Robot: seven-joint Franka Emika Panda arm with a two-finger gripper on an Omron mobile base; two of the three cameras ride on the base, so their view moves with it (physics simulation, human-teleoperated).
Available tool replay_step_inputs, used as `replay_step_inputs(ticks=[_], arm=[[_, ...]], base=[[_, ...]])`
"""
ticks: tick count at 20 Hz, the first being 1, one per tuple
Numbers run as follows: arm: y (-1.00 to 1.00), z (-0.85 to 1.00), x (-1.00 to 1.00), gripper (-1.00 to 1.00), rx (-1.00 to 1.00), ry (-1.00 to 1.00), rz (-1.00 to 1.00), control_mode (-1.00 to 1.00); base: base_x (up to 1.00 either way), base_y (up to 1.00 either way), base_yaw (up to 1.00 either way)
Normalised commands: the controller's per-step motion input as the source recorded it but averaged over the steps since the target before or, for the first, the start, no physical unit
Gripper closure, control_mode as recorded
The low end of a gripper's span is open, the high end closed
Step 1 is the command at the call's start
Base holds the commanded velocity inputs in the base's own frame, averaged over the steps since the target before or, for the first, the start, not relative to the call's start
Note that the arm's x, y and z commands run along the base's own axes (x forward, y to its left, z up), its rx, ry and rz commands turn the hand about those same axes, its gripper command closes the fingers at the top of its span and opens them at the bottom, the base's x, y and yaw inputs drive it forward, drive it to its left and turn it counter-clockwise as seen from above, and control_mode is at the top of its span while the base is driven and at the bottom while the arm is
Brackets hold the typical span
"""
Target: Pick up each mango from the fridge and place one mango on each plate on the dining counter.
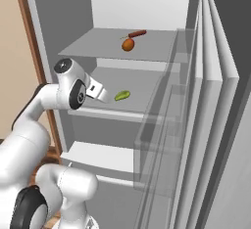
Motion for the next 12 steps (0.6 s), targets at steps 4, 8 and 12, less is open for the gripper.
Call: replay_step_inputs(ticks=[4,8,12], arm=[[-0.15,-0.08,0.67,-1.0,0.07,0.0,0.0,-1.0],[-0.01,-0.17,0.58,-1.0,0.01,0.04,0.0,-1.0],[-0.04,-0.24,0.28,-1.0,0.0,0.0,-0.04,-1.0]], base=[[0.0,0.0,0.0],[0.0,0.0,0.0],[0.0,0.0,0.0]])
